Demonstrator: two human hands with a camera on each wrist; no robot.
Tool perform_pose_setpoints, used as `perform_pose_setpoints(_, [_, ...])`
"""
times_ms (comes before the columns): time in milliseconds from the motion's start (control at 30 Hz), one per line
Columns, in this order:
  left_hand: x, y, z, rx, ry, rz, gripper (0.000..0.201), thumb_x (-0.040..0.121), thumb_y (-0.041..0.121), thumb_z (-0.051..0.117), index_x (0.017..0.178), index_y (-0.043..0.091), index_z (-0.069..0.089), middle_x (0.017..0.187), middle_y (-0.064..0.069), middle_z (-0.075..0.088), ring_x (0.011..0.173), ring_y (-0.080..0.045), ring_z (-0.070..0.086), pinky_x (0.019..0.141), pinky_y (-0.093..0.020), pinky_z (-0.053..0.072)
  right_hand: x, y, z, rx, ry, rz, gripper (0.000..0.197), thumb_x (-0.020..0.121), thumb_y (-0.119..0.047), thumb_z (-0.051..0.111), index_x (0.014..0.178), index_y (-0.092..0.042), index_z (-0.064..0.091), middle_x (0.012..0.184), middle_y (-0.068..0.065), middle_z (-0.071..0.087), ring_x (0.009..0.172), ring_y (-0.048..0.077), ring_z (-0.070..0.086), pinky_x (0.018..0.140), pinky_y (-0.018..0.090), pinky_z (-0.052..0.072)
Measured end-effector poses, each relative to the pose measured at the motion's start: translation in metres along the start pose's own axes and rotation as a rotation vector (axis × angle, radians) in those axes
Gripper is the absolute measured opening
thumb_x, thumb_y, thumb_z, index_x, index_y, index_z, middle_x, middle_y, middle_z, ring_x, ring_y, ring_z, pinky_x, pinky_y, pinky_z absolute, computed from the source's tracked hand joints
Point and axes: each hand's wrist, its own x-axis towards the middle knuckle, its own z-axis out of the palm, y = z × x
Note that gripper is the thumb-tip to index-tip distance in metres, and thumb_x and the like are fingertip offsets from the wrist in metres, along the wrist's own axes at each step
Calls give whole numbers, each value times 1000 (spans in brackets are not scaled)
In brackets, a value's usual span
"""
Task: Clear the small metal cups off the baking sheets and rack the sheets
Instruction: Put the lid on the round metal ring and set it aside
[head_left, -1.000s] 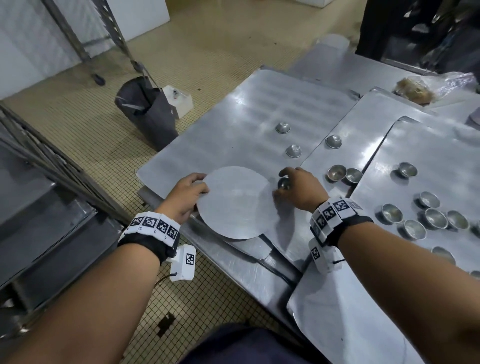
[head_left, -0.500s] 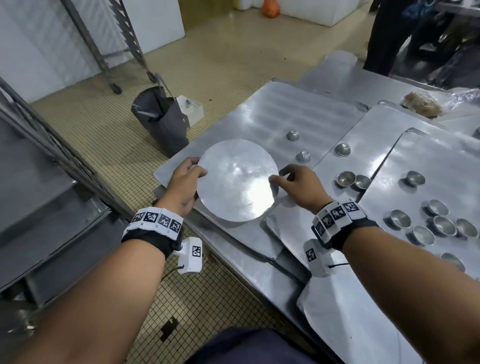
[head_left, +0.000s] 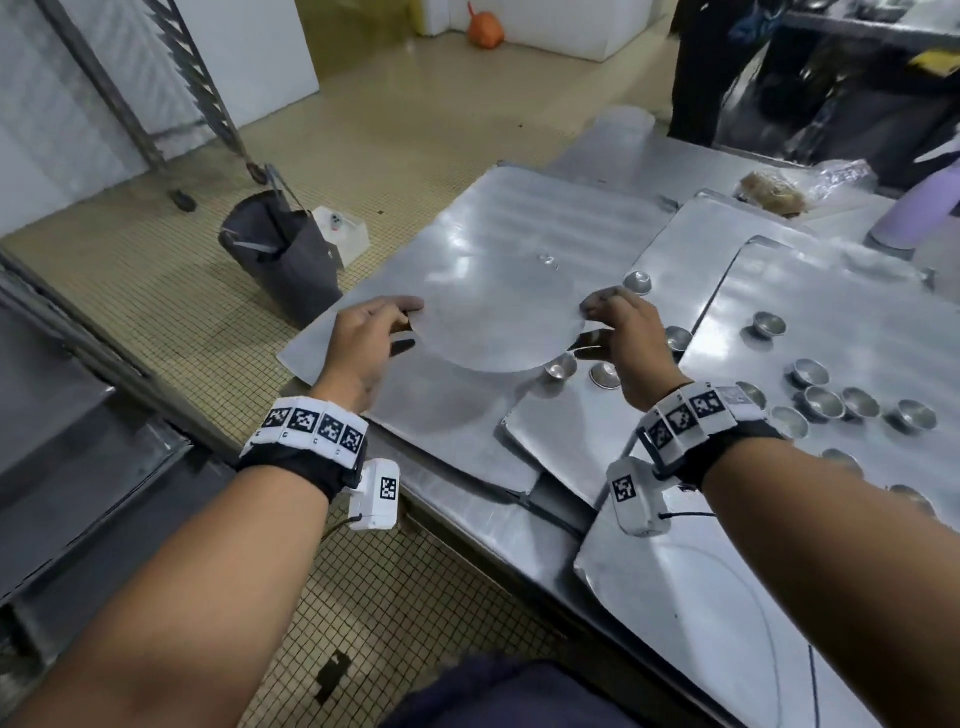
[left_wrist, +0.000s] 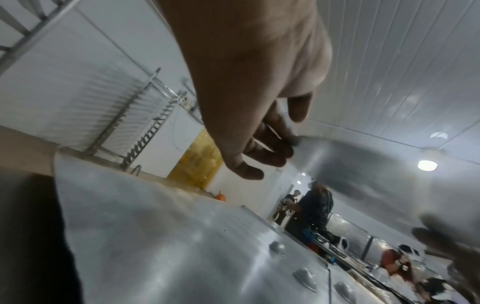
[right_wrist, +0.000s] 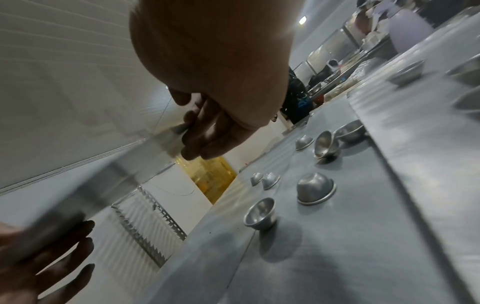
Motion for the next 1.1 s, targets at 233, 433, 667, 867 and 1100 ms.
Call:
perform_pose_setpoints(233, [-15, 6, 53, 14, -189, 7, 40, 86, -11, 66, 106, 22, 57, 89, -7, 67, 76, -17, 65, 72, -31, 59, -30, 3, -42, -137, 116, -47, 40, 79, -20, 82, 105, -18, 51, 85, 17, 65, 68, 28, 69, 57, 44, 59])
perform_pose_setpoints(433, [-38, 24, 107, 136, -435, -12, 35, 89, -8, 63, 114, 16, 65, 94, -4, 77, 78, -18, 72, 65, -32, 60, -58, -10, -97, -199, 223, -73, 38, 81, -22, 77, 114, -20, 57, 91, 14, 69, 78, 26, 71, 62, 43, 62])
perform_pose_setpoints(667, [-88, 45, 193, 224, -594, 12, 28, 91, -3, 66, 111, 17, 61, 88, -6, 74, 73, -22, 70, 55, -29, 57, -109, -27, -186, -248, 346, -41, 42, 87, -22, 72, 124, -21, 53, 89, 0, 63, 68, 16, 63, 49, 27, 50])
perform_pose_setpoints(867, [-156, 39, 265, 254, -700, 14, 39, 89, 6, 69, 124, 19, 56, 115, -17, 71, 98, -33, 73, 74, -45, 64, -167, -24, -272, -297, 410, -25, 41, 84, -33, 77, 115, -28, 51, 91, -13, 57, 75, -1, 59, 57, 13, 51])
perform_pose_setpoints(1100, [-249, 1, 346, 233, -720, -60, 36, 82, 21, 76, 110, 26, 55, 118, -11, 70, 105, -32, 72, 87, -50, 61, -239, 0, -361, -300, 430, 41, 43, 85, -35, 75, 114, -17, 49, 111, -4, 55, 89, 5, 58, 68, 20, 46])
